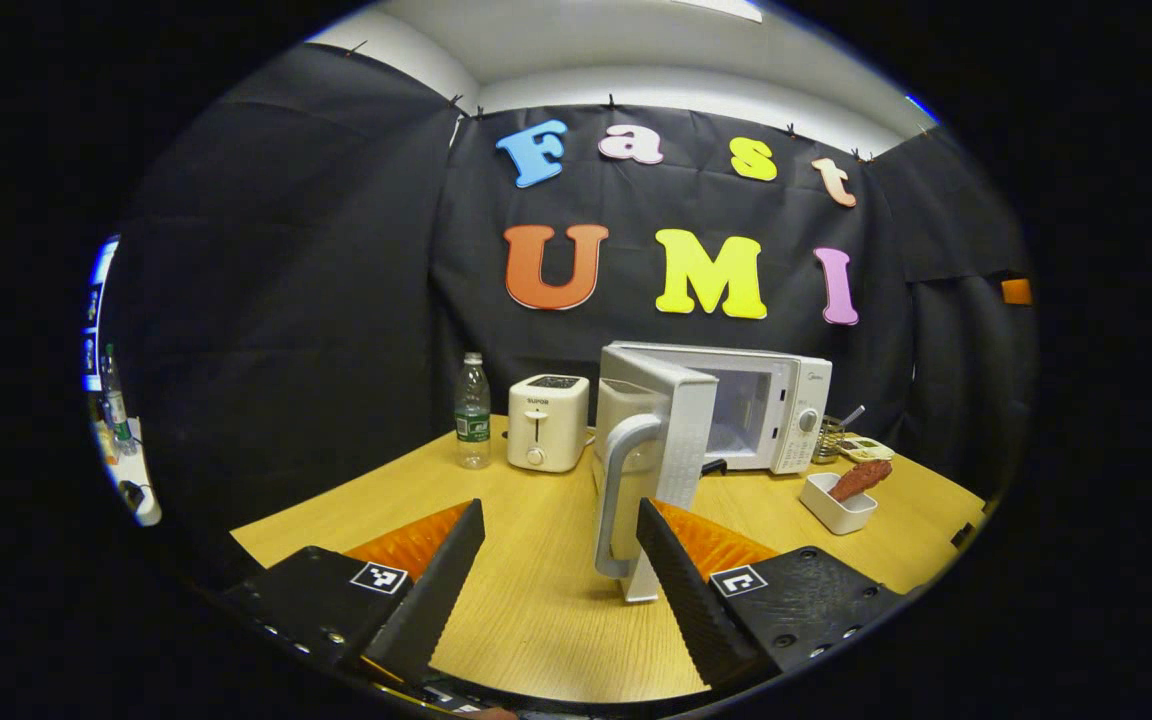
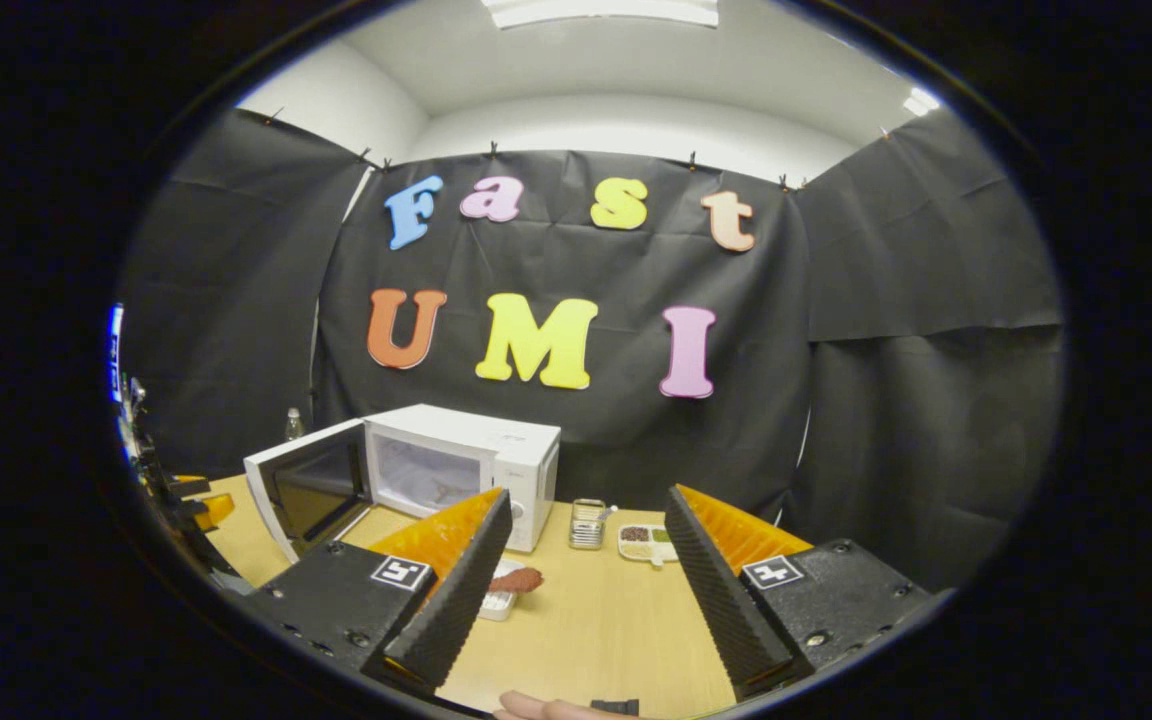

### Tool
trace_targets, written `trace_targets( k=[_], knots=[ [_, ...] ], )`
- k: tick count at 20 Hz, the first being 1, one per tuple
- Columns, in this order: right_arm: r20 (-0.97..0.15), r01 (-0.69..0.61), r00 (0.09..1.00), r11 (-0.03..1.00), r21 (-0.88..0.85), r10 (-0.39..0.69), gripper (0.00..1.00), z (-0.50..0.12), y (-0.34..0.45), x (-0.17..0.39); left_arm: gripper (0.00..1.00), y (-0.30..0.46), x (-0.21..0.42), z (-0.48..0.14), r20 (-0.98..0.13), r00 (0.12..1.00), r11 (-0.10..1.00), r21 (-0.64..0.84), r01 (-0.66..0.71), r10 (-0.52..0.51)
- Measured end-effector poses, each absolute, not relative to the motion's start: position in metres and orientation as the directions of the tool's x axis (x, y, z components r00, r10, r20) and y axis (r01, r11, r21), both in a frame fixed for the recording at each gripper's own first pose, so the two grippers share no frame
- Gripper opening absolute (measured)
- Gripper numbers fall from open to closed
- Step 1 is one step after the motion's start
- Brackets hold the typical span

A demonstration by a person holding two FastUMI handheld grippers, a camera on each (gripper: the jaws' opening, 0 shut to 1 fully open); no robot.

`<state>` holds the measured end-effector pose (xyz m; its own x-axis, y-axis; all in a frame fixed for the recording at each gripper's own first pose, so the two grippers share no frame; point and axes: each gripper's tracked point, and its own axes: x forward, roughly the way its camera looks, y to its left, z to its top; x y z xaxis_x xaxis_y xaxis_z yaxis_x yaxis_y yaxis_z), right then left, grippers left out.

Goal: Open the microwave oven with the left hand, put the food in, and close the microwave oven.

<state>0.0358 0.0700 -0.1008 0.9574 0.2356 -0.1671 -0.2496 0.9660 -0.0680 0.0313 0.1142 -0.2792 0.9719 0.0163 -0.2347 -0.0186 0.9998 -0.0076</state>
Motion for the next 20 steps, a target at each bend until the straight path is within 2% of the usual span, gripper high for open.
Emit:
trace_targets(
  k=[5, 6, 7, 8, 9, 11, 12, 13, 14, 15, 20],
  knots=[
    [-0.238, -0.247, 0.945, 0.966, -0.076, 0.223, 0.92, -0.119, 0.074, 0.080, 0.93, 0.101, 0.021, -0.216, -0.182, 0.982, 0.998, 0.055, -0.029, 0.038],
    [-0.259, -0.252, 0.940, 0.964, -0.081, 0.224, 0.98, -0.125, 0.076, 0.089, 0.93, 0.095, 0.022, -0.205, -0.178, 0.983, 0.998, 0.050, -0.027, 0.035],
    [-0.282, -0.258, 0.932, 0.962, -0.085, 0.226, 0.92, -0.132, 0.078, 0.098, 0.94, 0.089, 0.024, -0.194, -0.170, 0.985, 0.999, 0.041, -0.018, 0.025],
    [-0.309, -0.269, 0.923, 0.959, -0.088, 0.230, 0.92, -0.139, 0.081, 0.108, 0.94, 0.082, 0.026, -0.185, -0.170, 0.985, 1.000, 0.030, -0.009, 0.014],
    [-0.336, -0.284, 0.911, 0.955, -0.090, 0.239, 0.98, -0.146, 0.085, 0.118, 0.94, 0.078, 0.029, -0.177, -0.165, 0.986, 1.000, 0.023, -0.004, 0.008],
    [-0.391, -0.313, 0.884, 0.946, -0.086, 0.257, 0.98, -0.164, 0.091, 0.136, 0.94, 0.067, 0.037, -0.163, -0.149, 0.989, 1.000, 0.014, 0.005, -0.003],
    [-0.423, -0.326, 0.867, 0.942, -0.081, 0.264, 0.92, -0.176, 0.092, 0.146, 0.94, 0.061, 0.042, -0.156, -0.137, 0.991, 1.000, 0.013, 0.010, -0.008],
    [-0.457, -0.337, 0.848, 0.939, -0.072, 0.270, 0.92, -0.189, 0.093, 0.155, 0.94, 0.055, 0.048, -0.152, -0.128, 0.992, 1.000, 0.014, 0.017, -0.015],
    [-0.491, -0.350, 0.825, 0.935, -0.055, 0.280, 0.99, -0.202, 0.096, 0.163, 0.93, 0.052, 0.053, -0.150, -0.122, 0.992, 1.000, 0.014, 0.018, -0.016],
    [-0.523, -0.363, 0.799, 0.931, -0.027, 0.297, 0.92, -0.215, 0.099, 0.171, 0.93, 0.048, 0.058, -0.149, -0.122, 0.992, 1.000, 0.017, 0.019, -0.017],
    [-0.654, -0.390, 0.659, 0.912, 0.125, 0.371, 0.92, -0.280, 0.108, 0.200, 0.93, 0.037, 0.076, -0.149, -0.125, 0.992, 0.999, 0.034, 0.020, -0.015]
  ],
)
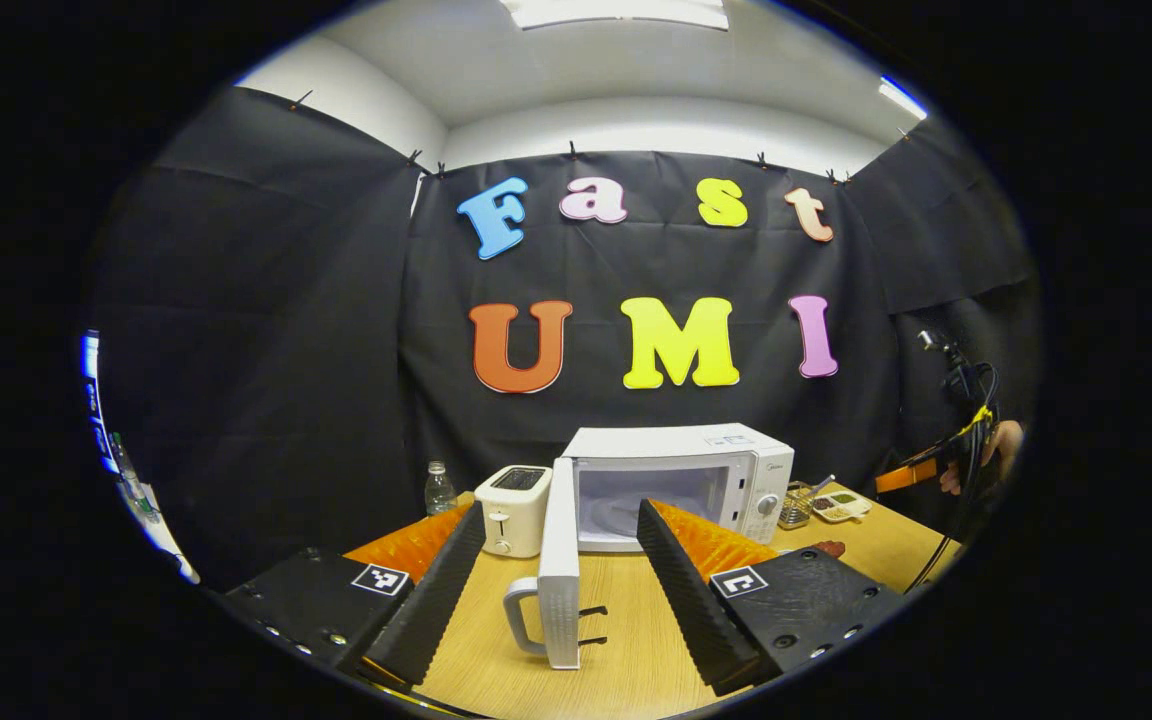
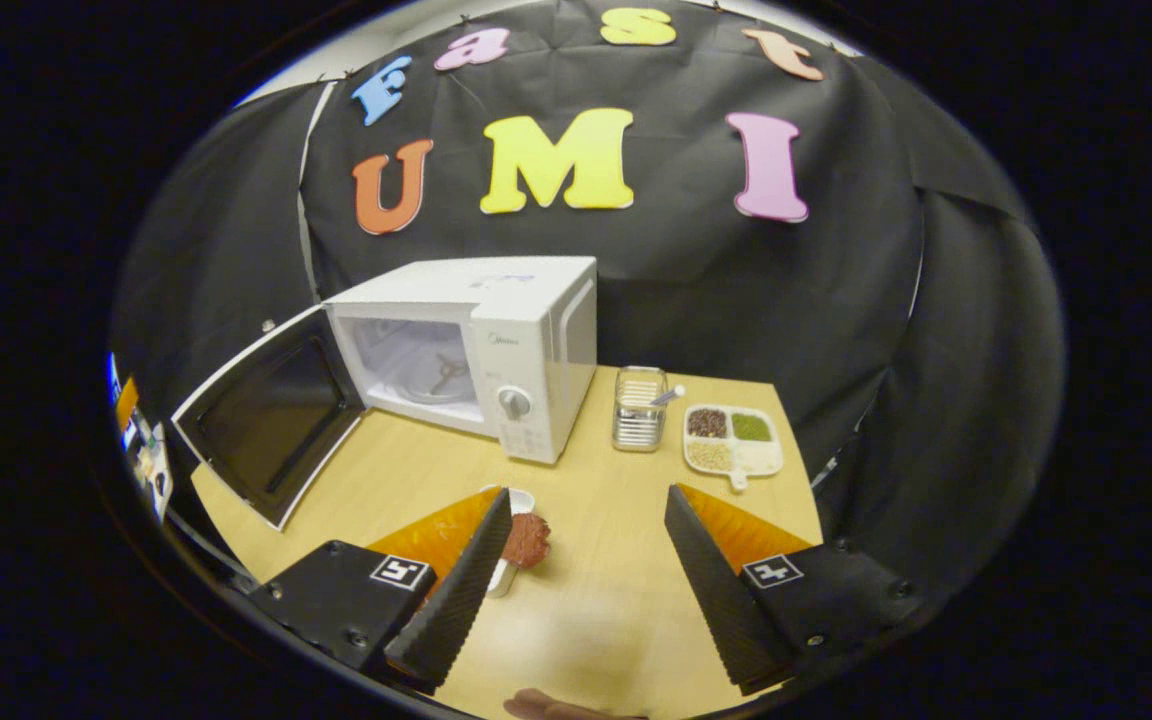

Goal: Open the microwave oven with the left hand, put the food in, and close the microwave oven.

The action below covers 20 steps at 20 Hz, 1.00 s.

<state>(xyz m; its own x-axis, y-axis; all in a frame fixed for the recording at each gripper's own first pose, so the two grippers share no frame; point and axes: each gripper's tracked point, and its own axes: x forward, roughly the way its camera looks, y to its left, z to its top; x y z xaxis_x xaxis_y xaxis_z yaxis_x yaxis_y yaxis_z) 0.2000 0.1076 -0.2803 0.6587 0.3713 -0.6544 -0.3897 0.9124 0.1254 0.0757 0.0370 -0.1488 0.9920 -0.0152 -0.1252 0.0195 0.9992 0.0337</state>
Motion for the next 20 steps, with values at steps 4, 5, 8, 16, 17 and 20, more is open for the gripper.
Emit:
trace_targets(
  k=[4, 5, 8, 16, 17, 20],
  knots=[
    [-0.718, -0.403, 0.497, 0.862, 0.307, 0.488, 0.96, -0.327, 0.133, 0.203, 0.93, 0.032, 0.080, -0.143, -0.109, 0.994, 1.000, 0.021, 0.019, -0.016],
    [-0.726, -0.390, 0.445, 0.844, 0.368, 0.523, 0.94, -0.340, 0.140, 0.197, 0.93, 0.032, 0.080, -0.142, -0.104, 0.994, 1.000, 0.018, 0.020, -0.018],
    [-0.728, -0.361, 0.337, 0.796, 0.486, 0.598, 0.78, -0.367, 0.156, 0.191, 0.93, 0.028, 0.080, -0.140, -0.097, 0.995, 1.000, 0.018, 0.024, -0.022],
    [-0.717, -0.289, 0.249, 0.757, 0.586, 0.651, 0.59, -0.401, 0.168, 0.190, 0.93, 0.022, 0.078, -0.149, -0.122, 0.992, 0.999, 0.034, 0.039, -0.035],
    [-0.707, -0.289, 0.231, 0.741, 0.606, 0.668, 0.51, -0.402, 0.172, 0.187, 0.93, 0.023, 0.079, -0.151, -0.124, 0.992, 0.999, 0.034, 0.036, -0.031],
    [-0.673, -0.292, 0.234, 0.711, 0.640, 0.701, 0.19, -0.394, 0.179, 0.183, 0.93, 0.027, 0.078, -0.157, -0.138, 0.990, 1.000, 0.011, 0.029, -0.027]
  ],
)
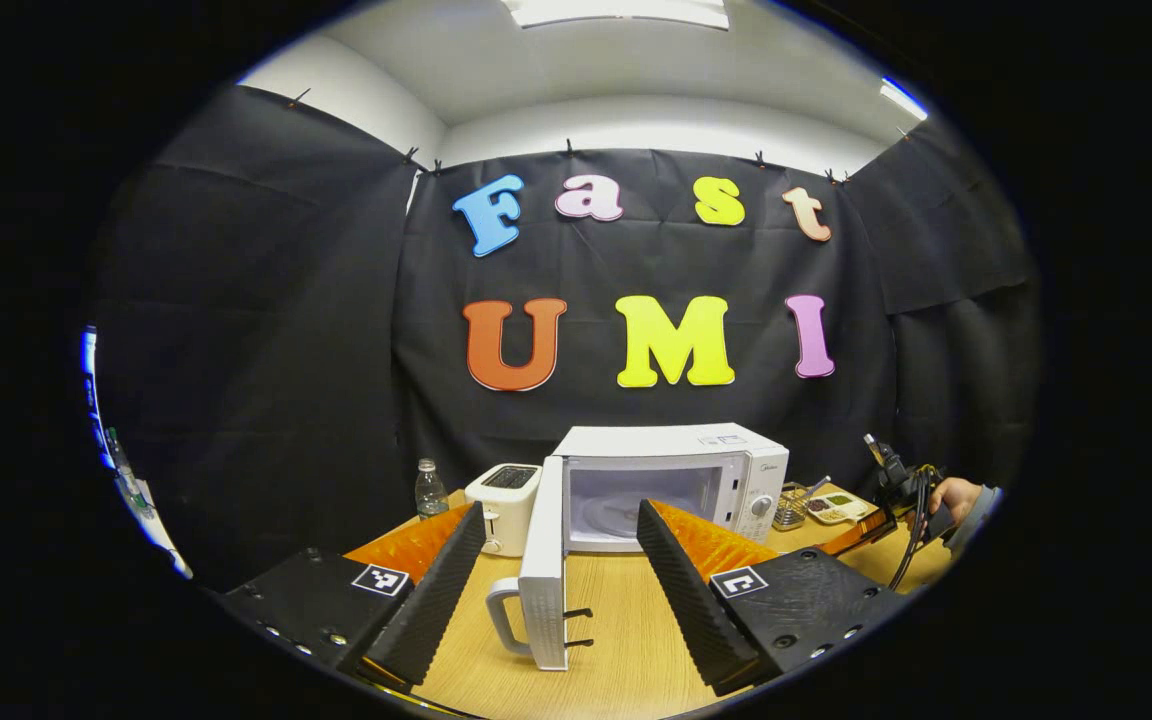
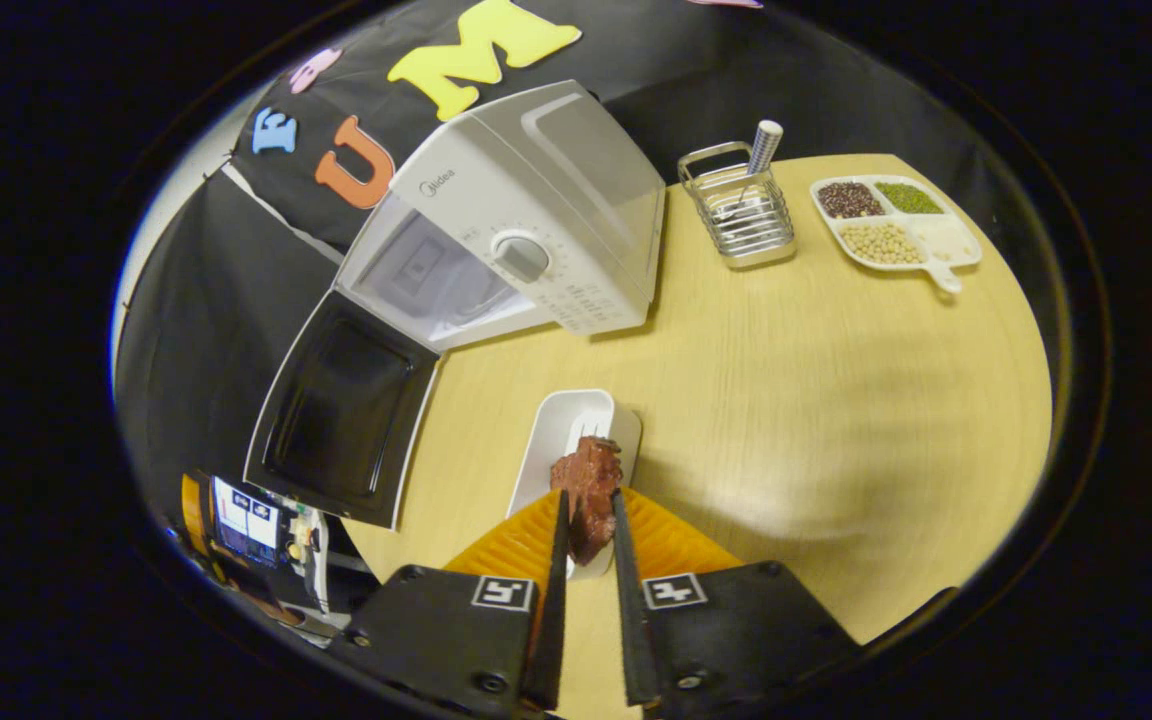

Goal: Open the microwave oven with the left hand, put the food in, and close the microwave oven.

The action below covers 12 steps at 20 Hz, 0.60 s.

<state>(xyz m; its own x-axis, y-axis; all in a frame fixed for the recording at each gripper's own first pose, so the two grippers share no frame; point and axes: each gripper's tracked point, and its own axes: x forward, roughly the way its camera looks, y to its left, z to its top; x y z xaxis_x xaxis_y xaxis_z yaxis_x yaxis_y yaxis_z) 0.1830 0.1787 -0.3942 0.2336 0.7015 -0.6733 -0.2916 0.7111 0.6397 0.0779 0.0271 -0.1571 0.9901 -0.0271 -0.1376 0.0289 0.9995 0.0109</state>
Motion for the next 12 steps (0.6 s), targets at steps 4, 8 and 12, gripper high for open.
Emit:
trace_targets(
  k=[4, 8, 12],
  knots=[
    [-0.692, -0.413, 0.312, 0.749, 0.518, 0.651, 0.05, -0.375, 0.176, 0.176, 0.93, 0.030, 0.075, -0.157, -0.131, 0.991, 0.999, -0.008, 0.037, -0.037],
    [-0.696, -0.561, 0.445, 0.782, 0.274, 0.563, 0.05, -0.347, 0.176, 0.167, 0.93, 0.024, 0.072, -0.156, -0.117, 0.990, 0.995, -0.069, 0.076, -0.084],
    [-0.676, -0.654, 0.534, 0.755, 0.051, 0.508, 0.05, -0.321, 0.194, 0.144, 0.81, 0.030, 0.072, -0.163, -0.129, 0.988, 0.996, -0.056, 0.072, -0.079]
  ],
)
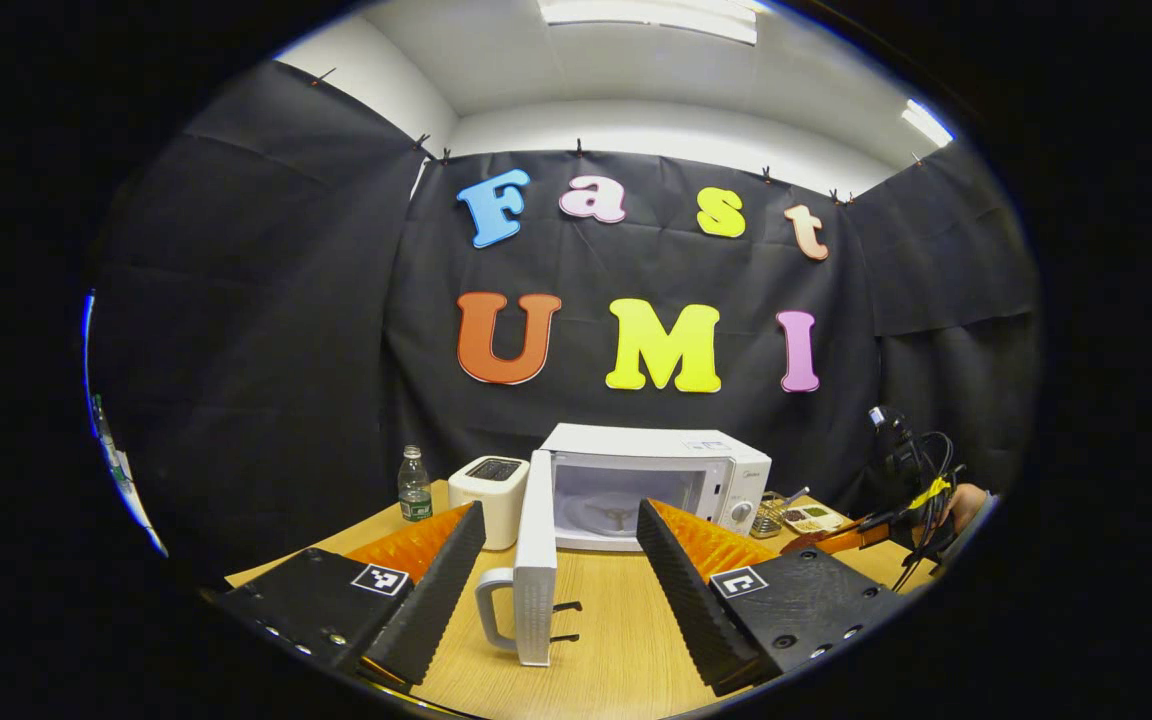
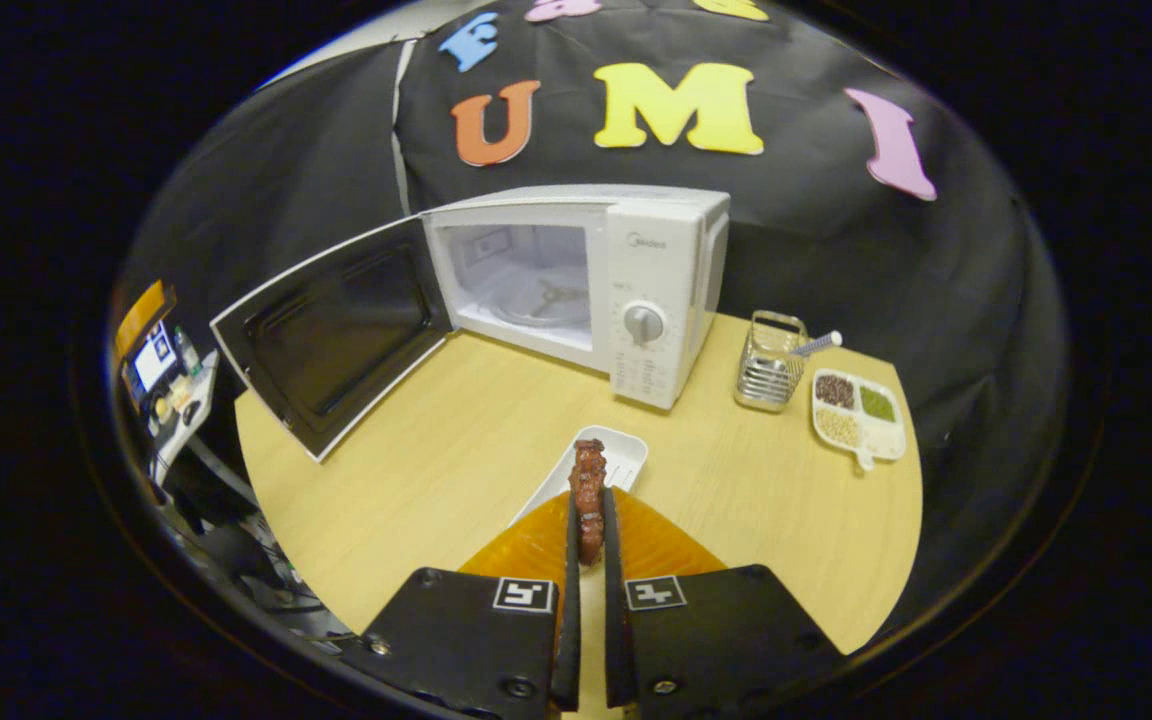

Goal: Open the microwave oven with the left hand, put the food in, and close the microwave oven.

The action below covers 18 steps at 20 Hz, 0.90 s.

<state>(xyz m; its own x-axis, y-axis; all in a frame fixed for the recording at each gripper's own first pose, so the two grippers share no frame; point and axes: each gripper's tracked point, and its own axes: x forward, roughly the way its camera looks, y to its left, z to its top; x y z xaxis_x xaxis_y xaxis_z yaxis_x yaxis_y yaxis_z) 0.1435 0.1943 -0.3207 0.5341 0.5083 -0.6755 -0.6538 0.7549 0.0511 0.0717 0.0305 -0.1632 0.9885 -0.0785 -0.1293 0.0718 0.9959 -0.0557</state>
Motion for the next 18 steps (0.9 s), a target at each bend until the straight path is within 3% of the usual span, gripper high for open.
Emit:
trace_targets(
  k=[1, 2, 3, 4, 5, 8, 9, 10, 18],
  knots=[
    [-0.667, -0.665, 0.554, 0.746, 0.005, 0.498, 0.05, -0.316, 0.201, 0.139, 0.81, 0.031, 0.071, -0.165, -0.131, 0.988, 0.996, -0.055, 0.072, -0.079],
    [-0.656, -0.674, 0.573, 0.737, -0.036, 0.491, 0.13, -0.312, 0.210, 0.134, 0.81, 0.031, 0.070, -0.167, -0.133, 0.988, 0.995, -0.058, 0.076, -0.083],
    [-0.642, -0.678, 0.592, 0.732, -0.069, 0.488, 0.05, -0.308, 0.219, 0.131, 0.81, 0.031, 0.069, -0.168, -0.135, 0.987, 0.995, -0.063, 0.080, -0.088],
    [-0.627, -0.678, 0.608, 0.730, -0.091, 0.487, 0.05, -0.305, 0.229, 0.129, 0.81, 0.032, 0.068, -0.168, -0.133, 0.987, 0.994, -0.070, 0.082, -0.090],
    [-0.612, -0.677, 0.620, 0.730, -0.099, 0.492, 0.13, -0.302, 0.241, 0.126, 0.81, 0.034, 0.066, -0.166, -0.130, 0.987, 0.994, -0.077, 0.081, -0.091],
    [-0.552, -0.662, 0.647, 0.746, -0.066, 0.526, 0.13, -0.295, 0.281, 0.126, 0.81, 0.040, 0.061, -0.159, -0.106, 0.991, 0.991, -0.113, 0.074, -0.086],
    [-0.523, -0.658, 0.660, 0.751, -0.055, 0.540, 0.05, -0.292, 0.295, 0.128, 0.81, 0.040, 0.059, -0.158, -0.103, 0.990, 0.989, -0.122, 0.081, -0.094],
    [-0.496, -0.647, 0.675, 0.761, -0.040, 0.547, 0.13, -0.290, 0.309, 0.130, 0.94, 0.041, 0.057, -0.157, -0.103, 0.990, 0.988, -0.129, 0.083, -0.096],
    [-0.344, -0.475, 0.799, 0.868, 0.141, 0.493, 0.13, -0.294, 0.390, 0.185, 0.94, 0.059, 0.051, -0.160, -0.118, 0.992, 0.994, -0.105, 0.036, -0.049]
  ],
)
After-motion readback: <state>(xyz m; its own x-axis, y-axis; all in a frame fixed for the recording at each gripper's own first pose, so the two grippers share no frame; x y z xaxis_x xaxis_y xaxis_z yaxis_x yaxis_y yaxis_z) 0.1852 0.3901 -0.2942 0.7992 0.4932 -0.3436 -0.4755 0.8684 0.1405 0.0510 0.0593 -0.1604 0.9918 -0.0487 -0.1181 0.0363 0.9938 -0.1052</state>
